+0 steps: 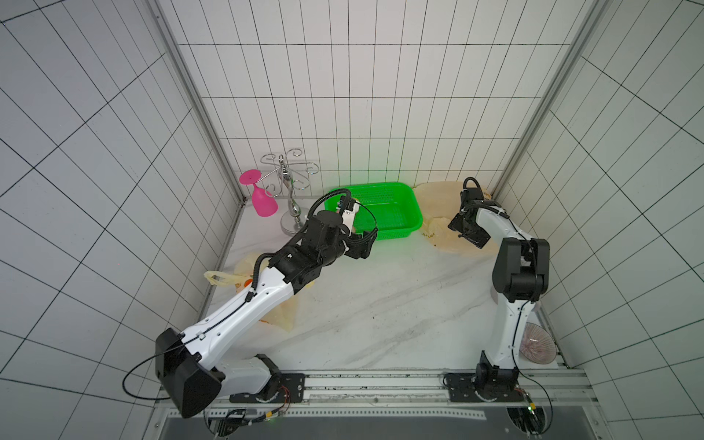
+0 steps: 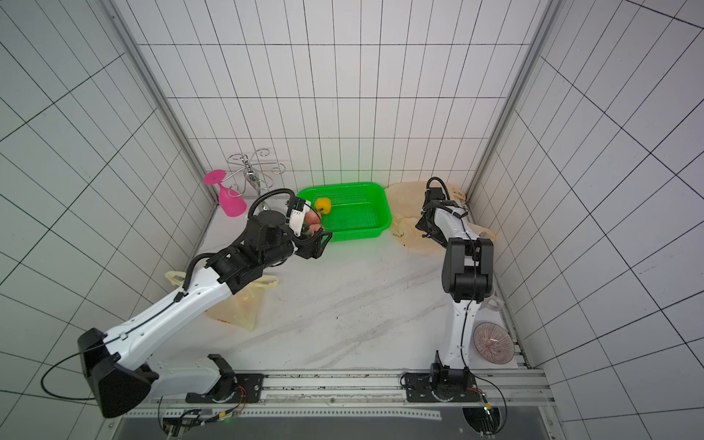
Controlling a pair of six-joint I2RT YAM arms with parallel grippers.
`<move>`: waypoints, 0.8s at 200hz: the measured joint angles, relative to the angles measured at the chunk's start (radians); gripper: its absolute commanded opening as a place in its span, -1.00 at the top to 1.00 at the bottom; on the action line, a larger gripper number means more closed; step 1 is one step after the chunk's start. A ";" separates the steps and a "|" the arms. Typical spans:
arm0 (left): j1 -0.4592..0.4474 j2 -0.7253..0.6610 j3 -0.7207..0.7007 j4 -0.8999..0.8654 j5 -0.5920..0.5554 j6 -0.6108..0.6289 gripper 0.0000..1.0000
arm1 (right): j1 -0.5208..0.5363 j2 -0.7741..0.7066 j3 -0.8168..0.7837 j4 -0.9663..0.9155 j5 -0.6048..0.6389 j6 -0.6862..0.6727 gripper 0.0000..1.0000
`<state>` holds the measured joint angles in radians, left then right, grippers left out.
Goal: Place the peach into a plastic bag & tie a knot
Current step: Pick up the plastic bag from the corner of the board.
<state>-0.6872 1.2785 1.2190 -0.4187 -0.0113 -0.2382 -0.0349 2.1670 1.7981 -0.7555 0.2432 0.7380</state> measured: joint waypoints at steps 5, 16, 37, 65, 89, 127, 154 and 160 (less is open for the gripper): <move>0.000 -0.002 -0.003 0.000 -0.002 0.002 -0.70 | -0.002 0.018 0.016 0.003 -0.006 0.005 -0.69; 0.000 -0.002 -0.005 -0.001 -0.007 0.006 -0.70 | -0.004 0.045 0.034 0.012 -0.022 0.024 -0.43; 0.000 -0.003 -0.005 -0.001 -0.013 0.012 -0.68 | -0.010 0.063 0.035 0.027 -0.070 0.033 0.17; 0.000 -0.007 -0.005 -0.002 -0.013 0.007 -0.53 | -0.024 0.063 0.035 0.085 -0.135 0.023 0.75; 0.005 -0.009 -0.005 -0.005 0.003 -0.008 -0.46 | -0.029 0.040 0.016 0.160 -0.168 -0.011 1.00; 0.043 -0.023 -0.006 -0.012 0.033 -0.024 -0.46 | 0.006 -0.186 -0.046 0.253 -0.130 -0.126 1.00; 0.070 -0.053 -0.008 -0.012 0.044 -0.028 -0.46 | 0.080 -0.388 -0.071 0.330 -0.070 -0.228 1.00; 0.075 -0.060 -0.008 -0.013 0.046 -0.029 -0.46 | 0.099 -0.425 -0.080 0.343 -0.059 -0.249 1.00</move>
<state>-0.6121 1.2186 1.2106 -0.4316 0.0349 -0.2676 0.0639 1.7420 1.7176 -0.4126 0.1844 0.4889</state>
